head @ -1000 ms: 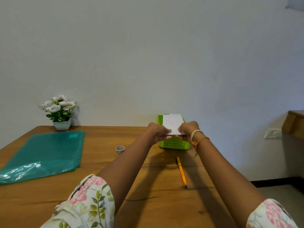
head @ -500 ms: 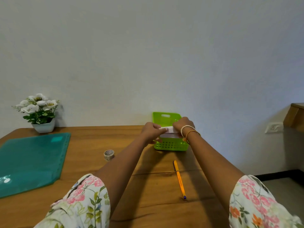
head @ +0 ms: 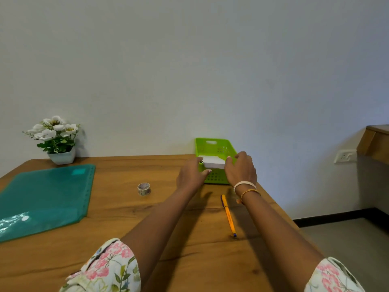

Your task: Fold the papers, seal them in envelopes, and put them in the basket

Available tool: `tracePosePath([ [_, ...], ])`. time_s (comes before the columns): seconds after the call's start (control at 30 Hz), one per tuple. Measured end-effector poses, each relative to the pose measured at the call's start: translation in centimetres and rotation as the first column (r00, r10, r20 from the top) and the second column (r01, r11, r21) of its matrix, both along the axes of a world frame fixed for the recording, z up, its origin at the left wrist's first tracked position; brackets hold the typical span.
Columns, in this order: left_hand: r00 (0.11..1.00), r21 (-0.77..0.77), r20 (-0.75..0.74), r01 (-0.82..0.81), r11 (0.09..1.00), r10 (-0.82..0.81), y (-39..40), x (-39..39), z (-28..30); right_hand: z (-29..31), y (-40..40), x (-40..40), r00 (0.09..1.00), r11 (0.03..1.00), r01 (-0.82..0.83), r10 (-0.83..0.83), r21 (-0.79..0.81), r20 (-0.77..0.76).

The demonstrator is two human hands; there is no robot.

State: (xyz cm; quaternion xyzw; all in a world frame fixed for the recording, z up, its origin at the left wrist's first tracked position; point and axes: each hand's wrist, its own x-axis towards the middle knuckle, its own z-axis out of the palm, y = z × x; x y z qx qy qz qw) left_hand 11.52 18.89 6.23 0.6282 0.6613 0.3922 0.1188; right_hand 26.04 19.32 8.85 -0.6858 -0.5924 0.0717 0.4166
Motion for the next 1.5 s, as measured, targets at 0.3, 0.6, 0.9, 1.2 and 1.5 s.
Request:
tracePosePath([
  [0.3,0.998,-0.064,0.062,-0.007,0.998,0.011,-6.6,-3.3,-4.7,-6.6,-6.6,-1.7,0.995,0.93,0.023,0.016,-0.367,0.103],
  [0.6,0.96,0.01,-0.034,-0.278,0.96,0.279,-9.2,-7.9,-5.6,-7.2,-8.6,-6.0,0.931,0.939,-0.101,0.206,-0.328,0.301],
  [0.9,0.916,-0.069,-0.046,-0.401,0.913,0.399,-7.2,-13.3,-5.7,-7.8,-5.6,-12.2,0.896,0.932,-0.255,0.328,-0.258,0.299],
  [1.2,0.959,-0.047,-0.139,-0.255,0.966,0.247,-1.4,-12.4,-6.2,-7.8,0.8,-12.7,0.946,0.978,-0.091,0.144,-0.186,0.292],
  [1.5,0.965,-0.087,-0.251,-0.106,0.991,0.081,3.0,-10.8,-6.7,-8.3,3.3,-13.3,0.96,0.984,0.013,0.037,-0.178,0.277],
])
